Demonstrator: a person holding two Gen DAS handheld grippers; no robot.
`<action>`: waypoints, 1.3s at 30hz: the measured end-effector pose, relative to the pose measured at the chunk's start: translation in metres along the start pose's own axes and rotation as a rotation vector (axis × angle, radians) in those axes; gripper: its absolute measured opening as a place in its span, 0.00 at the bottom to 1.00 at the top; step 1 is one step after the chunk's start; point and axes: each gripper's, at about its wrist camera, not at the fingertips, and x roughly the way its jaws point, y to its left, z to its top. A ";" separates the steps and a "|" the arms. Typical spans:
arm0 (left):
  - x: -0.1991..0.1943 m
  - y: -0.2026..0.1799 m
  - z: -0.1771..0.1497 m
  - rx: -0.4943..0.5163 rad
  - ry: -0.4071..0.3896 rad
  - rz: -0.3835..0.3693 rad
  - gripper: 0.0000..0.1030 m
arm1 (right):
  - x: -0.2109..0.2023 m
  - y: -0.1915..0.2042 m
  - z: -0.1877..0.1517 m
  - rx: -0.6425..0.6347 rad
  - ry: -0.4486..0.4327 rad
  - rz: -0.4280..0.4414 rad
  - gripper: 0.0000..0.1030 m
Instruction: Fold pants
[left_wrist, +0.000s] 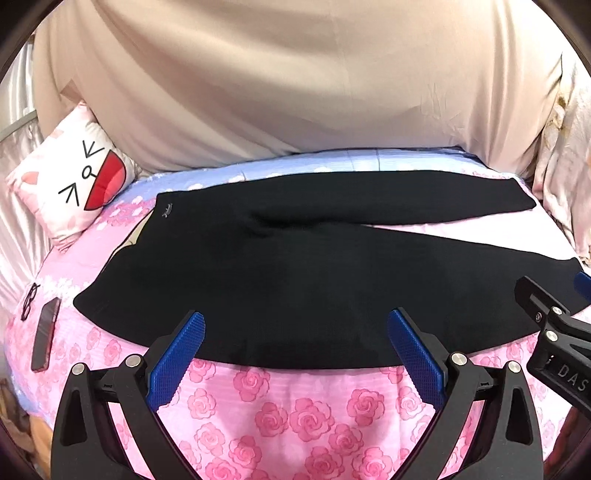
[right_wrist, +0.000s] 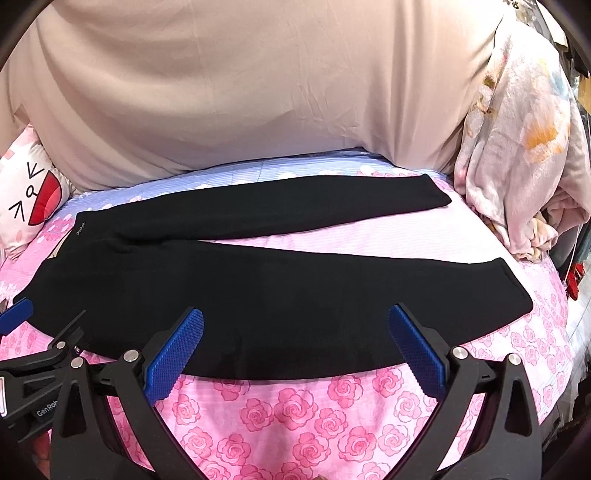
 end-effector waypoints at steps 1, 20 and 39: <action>-0.001 0.000 -0.001 0.001 -0.002 -0.005 0.95 | -0.001 0.000 0.000 0.000 -0.003 0.000 0.95; -0.022 0.007 0.001 -0.098 -0.149 0.023 0.95 | -0.003 -0.005 0.005 0.008 -0.011 -0.002 0.95; -0.006 0.001 0.002 -0.003 -0.031 0.011 0.95 | 0.000 -0.007 0.006 0.000 -0.006 -0.004 0.95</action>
